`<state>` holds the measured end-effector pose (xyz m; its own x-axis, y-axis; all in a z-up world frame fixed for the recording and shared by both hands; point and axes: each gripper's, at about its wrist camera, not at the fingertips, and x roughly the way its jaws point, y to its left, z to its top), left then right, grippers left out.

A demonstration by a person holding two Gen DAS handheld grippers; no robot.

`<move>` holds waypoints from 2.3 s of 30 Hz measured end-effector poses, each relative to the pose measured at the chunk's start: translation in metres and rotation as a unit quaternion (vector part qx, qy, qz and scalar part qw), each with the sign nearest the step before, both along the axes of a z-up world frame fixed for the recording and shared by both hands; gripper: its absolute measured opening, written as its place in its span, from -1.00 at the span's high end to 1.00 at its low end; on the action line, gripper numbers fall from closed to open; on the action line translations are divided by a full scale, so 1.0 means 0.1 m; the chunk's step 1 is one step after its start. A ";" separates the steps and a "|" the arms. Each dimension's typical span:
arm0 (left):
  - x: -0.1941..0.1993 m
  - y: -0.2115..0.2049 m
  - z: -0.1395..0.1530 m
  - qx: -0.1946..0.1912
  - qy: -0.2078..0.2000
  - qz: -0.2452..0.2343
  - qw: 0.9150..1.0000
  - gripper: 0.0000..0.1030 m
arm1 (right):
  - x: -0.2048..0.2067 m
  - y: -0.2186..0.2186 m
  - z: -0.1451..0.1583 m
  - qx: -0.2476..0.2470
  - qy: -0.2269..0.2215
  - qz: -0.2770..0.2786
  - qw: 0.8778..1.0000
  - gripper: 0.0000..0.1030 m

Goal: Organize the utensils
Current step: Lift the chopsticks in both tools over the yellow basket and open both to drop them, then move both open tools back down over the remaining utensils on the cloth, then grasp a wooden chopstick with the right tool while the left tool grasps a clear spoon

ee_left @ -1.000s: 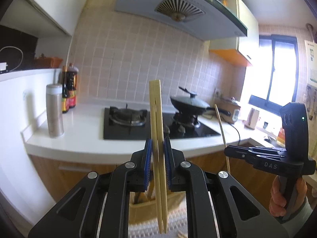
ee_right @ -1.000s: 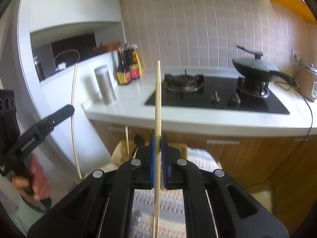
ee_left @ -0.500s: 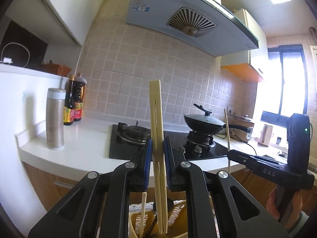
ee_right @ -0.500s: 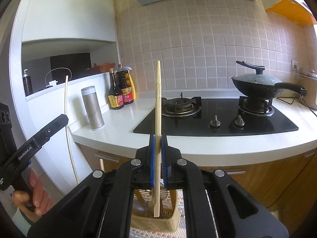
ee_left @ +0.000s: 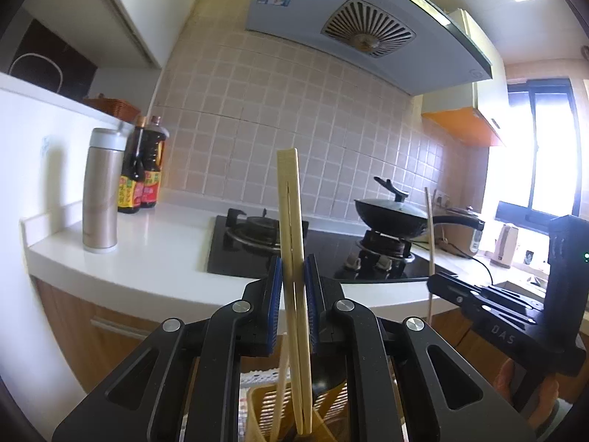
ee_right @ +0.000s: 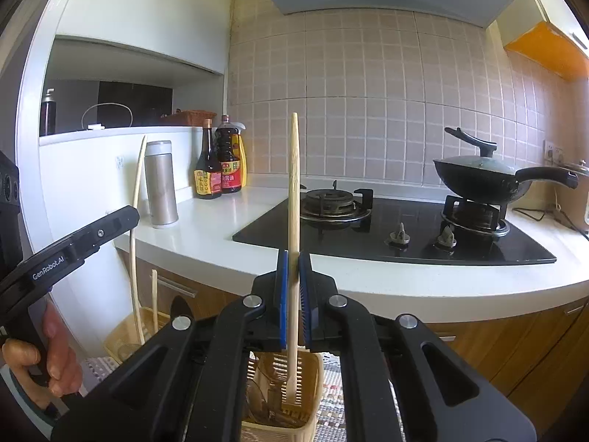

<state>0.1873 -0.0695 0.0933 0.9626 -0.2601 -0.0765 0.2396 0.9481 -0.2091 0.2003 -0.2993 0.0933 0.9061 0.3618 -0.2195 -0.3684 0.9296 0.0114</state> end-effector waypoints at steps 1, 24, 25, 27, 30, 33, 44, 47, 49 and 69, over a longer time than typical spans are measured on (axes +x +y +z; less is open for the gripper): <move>0.00 0.01 -0.02 -0.002 0.001 -0.001 1.000 0.79 | 0.00 -0.01 -0.01 0.002 0.001 0.001 1.000 0.91; -0.88 0.13 0.30 -0.007 0.001 -0.038 0.999 -0.07 | -0.80 -0.30 0.17 0.035 0.065 0.033 0.997 0.89; -0.95 0.11 0.33 -0.002 -0.001 -0.041 0.999 -0.07 | -0.88 -0.30 0.19 0.036 0.066 0.033 0.997 0.89; -1.08 0.07 0.37 0.010 -0.004 -0.043 0.999 -0.08 | -1.01 -0.31 0.22 0.034 0.069 0.033 0.997 0.89; -1.32 -0.01 0.40 0.031 -0.003 -0.048 0.998 -0.14 | -1.19 -0.33 0.23 0.033 0.078 0.033 0.996 0.80; -1.51 -0.06 0.36 0.044 0.007 -0.058 0.997 -0.16 | -1.40 -0.36 0.21 0.034 0.087 0.030 0.995 0.32; -1.57 -0.13 -0.29 0.096 0.189 -0.072 0.975 -0.21 | -1.70 -0.19 -0.30 -0.038 0.224 -0.012 0.974 0.13; -1.50 -0.13 -0.59 0.103 0.252 -0.081 0.959 -0.19 | -1.57 -0.15 -0.64 -0.046 0.316 -0.018 0.947 0.13; -1.44 -0.11 -0.79 0.097 0.293 -0.096 0.946 -0.17 | -1.52 -0.15 -0.82 -0.042 0.350 -0.014 0.936 0.13; -1.19 -0.61 -1.72 0.174 0.402 -0.109 0.892 0.22 | -1.49 -0.02 -1.59 -0.039 0.379 -0.037 0.924 0.68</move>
